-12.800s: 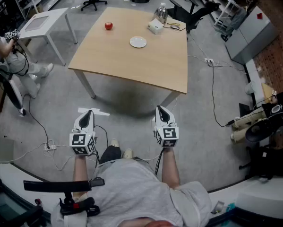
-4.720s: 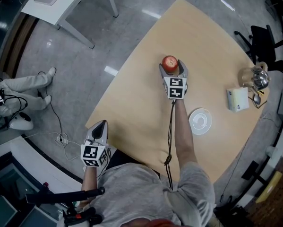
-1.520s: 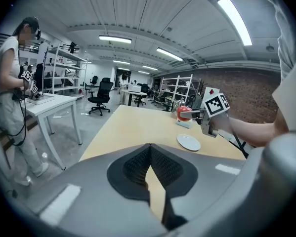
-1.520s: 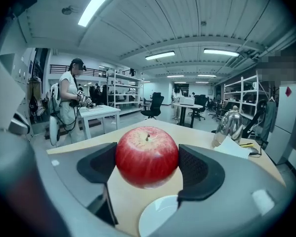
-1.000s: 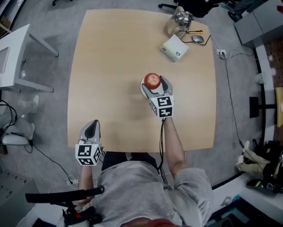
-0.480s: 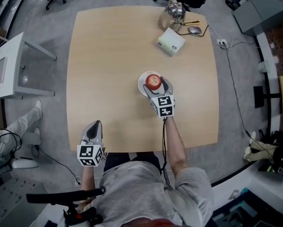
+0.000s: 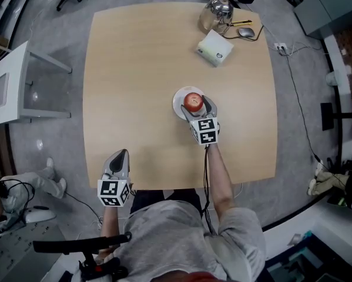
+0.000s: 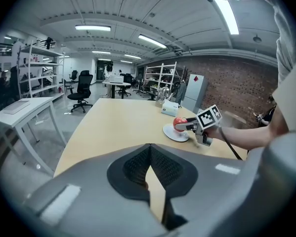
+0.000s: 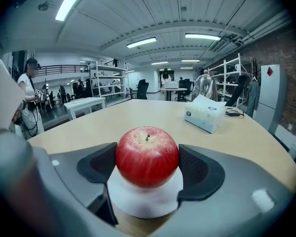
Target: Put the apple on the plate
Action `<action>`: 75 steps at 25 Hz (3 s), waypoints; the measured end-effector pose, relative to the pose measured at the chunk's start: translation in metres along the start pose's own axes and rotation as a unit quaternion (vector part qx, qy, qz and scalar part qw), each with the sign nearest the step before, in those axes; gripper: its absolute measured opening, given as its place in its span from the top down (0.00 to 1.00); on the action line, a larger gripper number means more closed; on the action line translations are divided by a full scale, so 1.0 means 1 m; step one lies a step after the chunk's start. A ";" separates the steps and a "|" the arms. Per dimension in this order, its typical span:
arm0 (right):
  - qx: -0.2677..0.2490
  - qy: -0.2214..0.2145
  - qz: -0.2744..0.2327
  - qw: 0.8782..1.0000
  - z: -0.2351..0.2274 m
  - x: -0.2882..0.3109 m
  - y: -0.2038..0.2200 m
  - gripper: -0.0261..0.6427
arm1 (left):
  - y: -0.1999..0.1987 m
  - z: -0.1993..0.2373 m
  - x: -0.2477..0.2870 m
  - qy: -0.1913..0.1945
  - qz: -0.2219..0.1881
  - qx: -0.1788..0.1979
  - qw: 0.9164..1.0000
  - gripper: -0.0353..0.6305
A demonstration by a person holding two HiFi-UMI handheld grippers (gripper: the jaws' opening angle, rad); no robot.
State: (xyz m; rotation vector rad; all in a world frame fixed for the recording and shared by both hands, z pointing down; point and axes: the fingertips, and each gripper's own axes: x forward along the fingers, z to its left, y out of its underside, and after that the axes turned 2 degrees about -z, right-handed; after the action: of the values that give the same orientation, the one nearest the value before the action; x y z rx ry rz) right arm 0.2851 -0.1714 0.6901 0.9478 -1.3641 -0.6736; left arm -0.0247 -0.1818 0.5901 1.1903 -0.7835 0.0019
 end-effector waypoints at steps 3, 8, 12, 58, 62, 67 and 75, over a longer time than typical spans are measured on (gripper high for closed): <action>0.000 -0.002 0.003 1.000 0.002 0.002 0.004 0.37 | 0.000 0.001 0.000 0.000 0.003 0.001 1.000 0.92; 0.000 -0.004 0.009 1.000 0.007 0.001 0.008 0.37 | -0.002 0.000 -0.003 0.002 0.008 0.004 1.000 0.92; 0.002 -0.005 0.011 1.000 0.008 0.000 0.013 0.37 | -0.003 -0.002 -0.003 0.004 0.008 0.004 1.000 0.92; -0.010 0.002 -0.051 0.999 0.006 -0.082 -0.036 0.47 | -0.034 -0.020 -0.030 -0.024 -0.091 0.013 0.995 0.92; -0.010 0.002 -0.070 0.997 0.010 -0.103 -0.047 0.53 | -0.040 -0.028 -0.037 -0.026 -0.104 0.020 0.994 0.92; -0.005 0.000 -0.100 0.995 0.018 -0.130 -0.064 0.60 | -0.043 -0.034 -0.048 -0.036 -0.118 0.020 0.992 0.92; 0.006 -0.009 -0.142 0.990 0.038 -0.184 -0.075 0.71 | -0.045 -0.054 -0.072 -0.047 -0.144 0.021 0.988 0.92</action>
State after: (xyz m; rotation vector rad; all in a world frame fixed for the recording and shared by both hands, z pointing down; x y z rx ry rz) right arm 0.2348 -0.0566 0.5315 1.1608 -1.2617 -0.8897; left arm -0.0308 -0.1277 0.5060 1.3423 -0.6905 -0.2796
